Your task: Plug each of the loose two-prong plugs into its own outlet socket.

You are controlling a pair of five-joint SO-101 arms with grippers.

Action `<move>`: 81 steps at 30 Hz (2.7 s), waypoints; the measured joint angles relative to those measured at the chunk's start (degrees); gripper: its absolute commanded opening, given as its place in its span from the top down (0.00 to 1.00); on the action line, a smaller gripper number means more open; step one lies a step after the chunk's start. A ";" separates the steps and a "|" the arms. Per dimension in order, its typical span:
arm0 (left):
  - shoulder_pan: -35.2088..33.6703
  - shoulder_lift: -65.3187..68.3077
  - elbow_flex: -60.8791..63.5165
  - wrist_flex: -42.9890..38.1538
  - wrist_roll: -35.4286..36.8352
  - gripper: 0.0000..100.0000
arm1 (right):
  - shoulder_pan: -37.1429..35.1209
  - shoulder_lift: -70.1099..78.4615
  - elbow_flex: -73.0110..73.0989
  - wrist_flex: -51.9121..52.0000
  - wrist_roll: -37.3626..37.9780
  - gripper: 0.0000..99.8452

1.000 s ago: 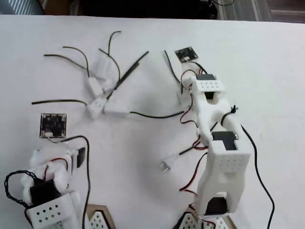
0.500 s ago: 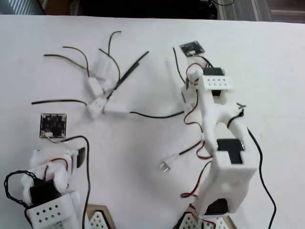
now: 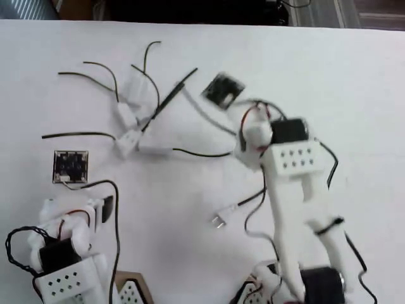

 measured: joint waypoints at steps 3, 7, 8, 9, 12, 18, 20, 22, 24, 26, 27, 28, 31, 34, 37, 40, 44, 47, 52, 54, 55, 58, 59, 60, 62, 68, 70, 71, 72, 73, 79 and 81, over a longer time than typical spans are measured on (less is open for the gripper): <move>0.00 0.00 0.00 0.00 0.00 0.69 | -3.96 -7.47 9.76 -3.43 7.21 0.98; 0.00 0.00 0.00 0.00 0.00 0.69 | -10.11 -14.15 21.45 -8.35 19.69 0.98; 0.00 0.00 0.00 0.00 0.00 0.69 | -11.60 -14.95 23.74 -9.49 22.95 0.98; 0.00 0.00 0.00 0.00 0.00 0.69 | -12.84 -15.38 25.76 -10.73 25.93 0.98; 0.00 0.00 0.00 0.00 0.00 0.69 | -16.18 -14.95 29.10 -15.21 29.10 0.98; 0.00 0.00 0.00 0.00 0.00 0.69 | -21.71 -5.10 29.27 -26.20 27.96 0.98; 0.00 0.00 0.00 0.00 0.00 0.69 | -23.03 -0.35 29.27 -30.59 27.96 0.98; 0.00 0.00 0.00 0.00 0.00 0.69 | -24.70 4.48 29.27 -33.85 27.96 0.98; 0.00 0.00 0.00 0.00 0.00 0.69 | -25.49 9.32 27.87 -35.69 28.04 0.98; 0.00 0.00 0.00 0.00 0.00 0.69 | -25.41 13.36 24.88 -36.31 28.04 0.98; 0.00 0.00 0.00 0.00 0.00 0.69 | -25.41 15.12 23.12 -36.48 27.96 0.96; 0.00 0.00 0.00 0.00 0.00 0.69 | -25.41 16.79 21.45 -36.48 27.96 0.93; 0.00 0.00 0.00 0.00 0.00 0.69 | -25.67 20.40 17.85 -36.48 26.90 0.79; 0.00 0.00 0.00 0.00 0.00 0.69 | -25.49 20.66 16.00 -36.48 21.01 0.75; 0.00 0.00 0.00 0.00 0.00 0.69 | -25.49 20.66 14.24 -34.55 16.09 0.79; 0.00 0.00 0.00 0.00 0.00 0.69 | -24.97 19.60 12.48 -30.86 12.57 0.79; 0.00 0.00 0.00 0.00 0.00 0.69 | -22.51 16.00 9.58 -25.32 4.75 0.79; 0.00 0.00 0.00 0.00 0.00 0.69 | -19.69 13.10 7.91 -19.96 -6.07 0.79; 0.00 0.00 0.00 0.00 0.00 0.69 | -15.56 10.11 7.12 -8.88 -30.33 0.79; 0.00 0.00 0.00 0.00 0.00 0.69 | -14.24 10.02 7.12 -5.01 -39.74 0.79; 0.00 0.00 0.00 0.00 0.00 0.69 | -13.63 10.02 7.12 -3.52 -44.04 0.79; 0.00 0.00 0.00 0.00 0.00 0.69 | -11.78 10.02 7.12 0.00 -53.63 0.79; 0.00 0.00 0.00 0.00 0.00 0.69 | -11.52 10.02 7.12 1.32 -55.56 0.79; 0.00 0.00 0.00 0.00 0.00 0.69 | -11.52 10.02 7.12 3.08 -57.05 0.79; 0.00 0.00 0.00 0.00 0.00 0.69 | -11.60 10.02 7.12 6.07 -59.43 0.79; 0.00 0.00 0.00 0.00 0.00 0.69 | -13.89 9.93 15.38 3.87 -64.26 0.79; 0.00 0.00 0.00 0.00 0.00 0.69 | -13.89 9.93 19.25 -0.97 -65.32 0.79; 0.00 0.00 0.00 0.00 0.00 0.69 | -13.89 9.93 20.92 -3.43 -65.93 0.79; 0.00 0.00 0.00 0.00 0.00 0.69 | -13.80 9.93 22.42 -5.63 -66.29 0.79; 0.00 0.00 0.00 0.00 0.00 0.69 | -13.89 9.93 23.74 -7.82 -66.73 0.79; 0.00 0.00 0.00 0.00 0.00 0.69 | -14.33 8.00 28.92 -15.47 -67.60 0.79; 0.00 0.00 0.00 0.00 0.00 0.69 | -13.98 10.02 29.10 -18.02 -67.87 0.79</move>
